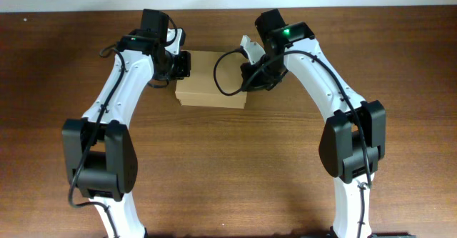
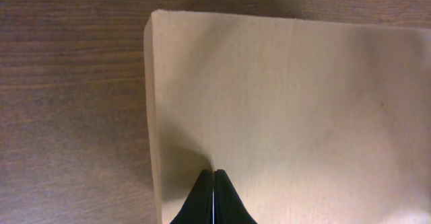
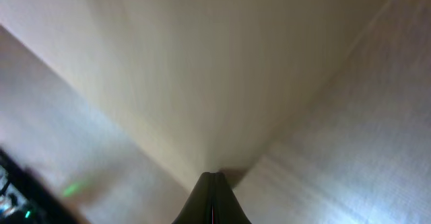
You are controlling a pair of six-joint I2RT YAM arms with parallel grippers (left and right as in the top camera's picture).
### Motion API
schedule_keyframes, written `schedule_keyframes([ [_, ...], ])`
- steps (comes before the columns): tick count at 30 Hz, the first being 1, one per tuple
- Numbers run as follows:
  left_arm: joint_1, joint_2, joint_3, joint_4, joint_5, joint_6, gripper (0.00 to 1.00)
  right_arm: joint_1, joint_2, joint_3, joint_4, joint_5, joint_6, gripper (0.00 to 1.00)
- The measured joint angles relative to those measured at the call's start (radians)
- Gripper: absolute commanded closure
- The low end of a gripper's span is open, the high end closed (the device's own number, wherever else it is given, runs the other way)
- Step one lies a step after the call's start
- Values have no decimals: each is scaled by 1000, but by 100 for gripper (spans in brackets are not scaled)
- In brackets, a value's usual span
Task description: Pack container
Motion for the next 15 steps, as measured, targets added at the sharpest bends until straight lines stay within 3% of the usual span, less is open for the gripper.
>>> schedule_keyframes([
  [7,0,-167,-23,-10,-62,0,98,11,-21,101,-127,34,0,96],
  [15,0,-502,-22,-153,-77,0,98,16,-335,131,-205,124,0,96],
])
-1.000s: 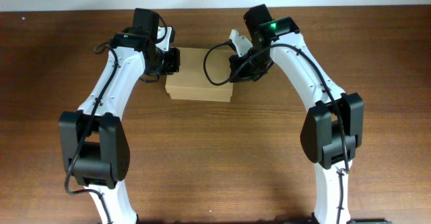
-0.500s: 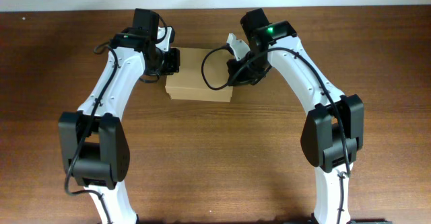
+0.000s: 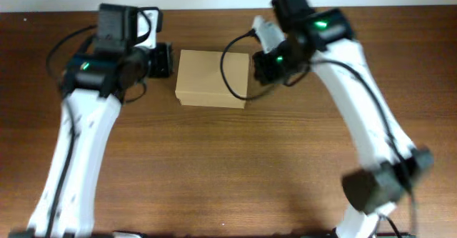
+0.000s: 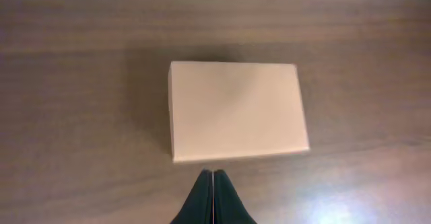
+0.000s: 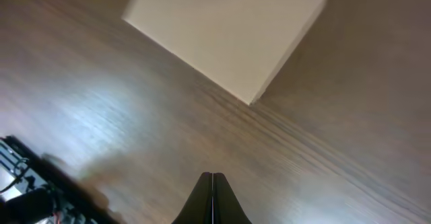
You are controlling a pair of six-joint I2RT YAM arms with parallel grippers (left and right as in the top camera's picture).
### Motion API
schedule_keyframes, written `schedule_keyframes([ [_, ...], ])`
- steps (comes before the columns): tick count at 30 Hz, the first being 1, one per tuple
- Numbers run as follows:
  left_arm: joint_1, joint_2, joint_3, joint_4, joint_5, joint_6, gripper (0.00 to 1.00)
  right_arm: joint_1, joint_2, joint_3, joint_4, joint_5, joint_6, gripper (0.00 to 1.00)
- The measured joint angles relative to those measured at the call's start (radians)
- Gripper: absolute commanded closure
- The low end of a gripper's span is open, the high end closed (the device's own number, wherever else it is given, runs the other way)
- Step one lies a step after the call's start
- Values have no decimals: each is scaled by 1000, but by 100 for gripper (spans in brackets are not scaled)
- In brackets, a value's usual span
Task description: Pack container
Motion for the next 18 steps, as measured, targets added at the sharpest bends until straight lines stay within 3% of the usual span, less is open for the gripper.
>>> schedule_keyframes([
  [5,0,-145,-40,-46,5,0,98,1,-209,10,-75,37,0,96],
  [9,0,-291,-171,-45,13,0,98,10,-344,-42,-87,79,0,96],
  [18,0,-634,-478,6,65,0,98,30,-811,-508,52,126,7,96],
])
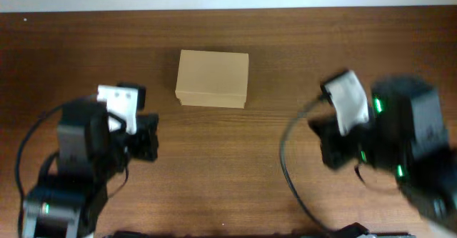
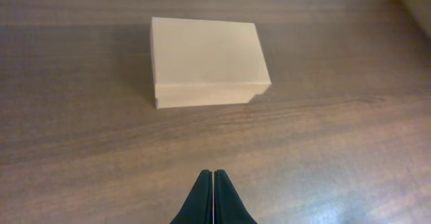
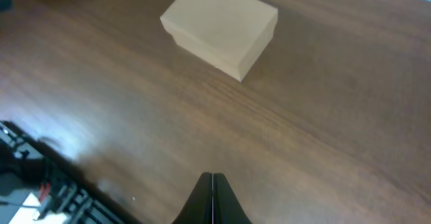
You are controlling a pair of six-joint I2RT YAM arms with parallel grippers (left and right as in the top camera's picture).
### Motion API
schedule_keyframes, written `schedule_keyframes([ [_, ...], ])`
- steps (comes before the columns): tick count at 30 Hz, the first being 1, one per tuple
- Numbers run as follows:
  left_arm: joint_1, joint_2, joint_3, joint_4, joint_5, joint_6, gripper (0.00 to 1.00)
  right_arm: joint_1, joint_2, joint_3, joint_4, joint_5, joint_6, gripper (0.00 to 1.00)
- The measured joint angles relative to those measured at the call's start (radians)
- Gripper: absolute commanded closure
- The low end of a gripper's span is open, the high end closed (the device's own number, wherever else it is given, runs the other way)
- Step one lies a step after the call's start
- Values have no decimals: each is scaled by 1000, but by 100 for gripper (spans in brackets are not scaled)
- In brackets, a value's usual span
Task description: Pack container
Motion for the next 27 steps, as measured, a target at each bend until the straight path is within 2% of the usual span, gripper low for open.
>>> schedule_keyframes([
  [2,0,-58,-36,1,9,0,98,1,-110,-123,36,0,14,96],
  [3,0,-76,-45,1,11,0,86,1,-176,-195,67,1,27,91],
  [4,0,-99,-55,1,13,4,62,1,-222,-243,78,3,43,63],
  [5,0,-109,-58,0,16,5,38,1,-263,-281,90,3,58,26],
  [6,0,-116,-59,1,18,1,0,1,-303,-312,92,5,61,1],
  [11,0,-114,-60,4,19,-2,0,1,-415,-369,98,7,79,1],
  [27,0,-113,-61,4,19,-1,0,1,-422,-372,102,7,87,1],
])
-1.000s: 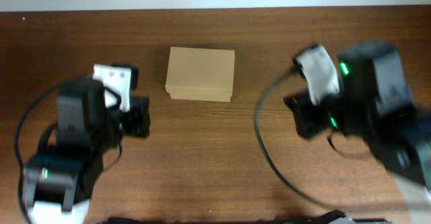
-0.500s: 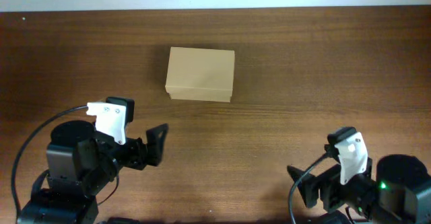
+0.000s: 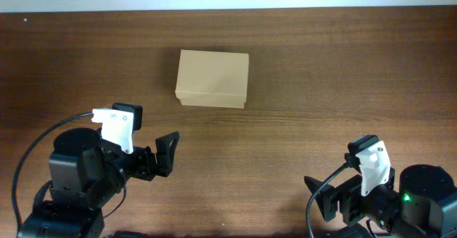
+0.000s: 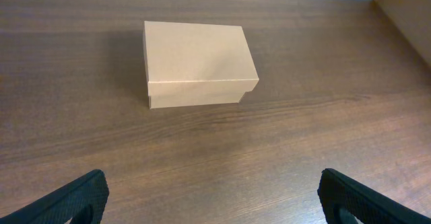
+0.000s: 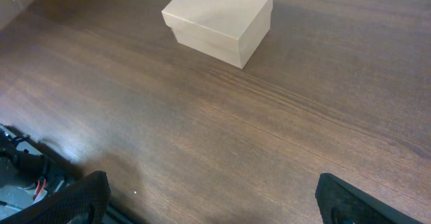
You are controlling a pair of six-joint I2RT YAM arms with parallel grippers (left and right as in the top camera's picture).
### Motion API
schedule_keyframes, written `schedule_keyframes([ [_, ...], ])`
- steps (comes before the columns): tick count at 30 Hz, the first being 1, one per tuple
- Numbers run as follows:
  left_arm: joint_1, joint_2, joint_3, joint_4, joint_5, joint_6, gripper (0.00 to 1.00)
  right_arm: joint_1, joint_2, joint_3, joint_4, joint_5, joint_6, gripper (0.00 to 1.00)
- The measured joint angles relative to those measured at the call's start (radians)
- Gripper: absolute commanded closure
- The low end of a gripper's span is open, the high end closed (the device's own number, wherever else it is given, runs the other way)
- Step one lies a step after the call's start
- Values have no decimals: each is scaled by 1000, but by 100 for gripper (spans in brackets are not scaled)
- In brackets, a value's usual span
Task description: Pack container
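A closed tan cardboard box (image 3: 213,78) with its lid on sits at the back middle of the wooden table (image 3: 300,124). It also shows in the left wrist view as the box (image 4: 199,62) and in the right wrist view as the box (image 5: 219,21). My left gripper (image 3: 158,159) is at the front left, well short of the box. Its jaws (image 4: 215,200) are spread wide with nothing between them. My right gripper (image 3: 334,201) is at the front right. It is also wide open (image 5: 212,200) and empty.
A pale wall strip runs along the table's far edge. Cables and robot base parts (image 5: 20,173) lie at the front edge beside the right arm. A tan surface (image 4: 411,9) stands off the table's right side.
Both grippers were shut and are now wide open. Both arms sit lower and nearer the front edge, the right one farther back. The box has not moved.
Both shut grippers were first pressed on the box, one at each end of the lid. Then they were lifted off to either side of it. Later they were drawn back toward the front, still shut. Now they stand open, and the box stays closed in place.
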Motion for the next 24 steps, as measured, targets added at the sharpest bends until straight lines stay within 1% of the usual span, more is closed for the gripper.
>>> schedule_keyframes([
  [4,0,0,0,0,-3,3,0,0,0,0,0,0,0,1],
  [8,-1,-17,-6,1,-47,13,0,0,0,0,0,0,0,1],
  [10,-1,-47,-40,19,-77,13,0,0,0,0,1,0,0,1],
  [13,6,-141,-162,111,-123,19,0,0,0,-3,1,0,1,1],
  [14,21,-194,-237,194,-133,24,0,0,0,-4,0,0,0,1],
  [17,76,-324,-431,351,-144,24,0,0,0,-6,0,0,0,1],
  [21,134,-465,-673,477,-143,28,0,0,0,-9,1,0,0,1],
  [24,146,-529,-790,518,-143,40,1,0,0,-9,0,0,1,1],
])
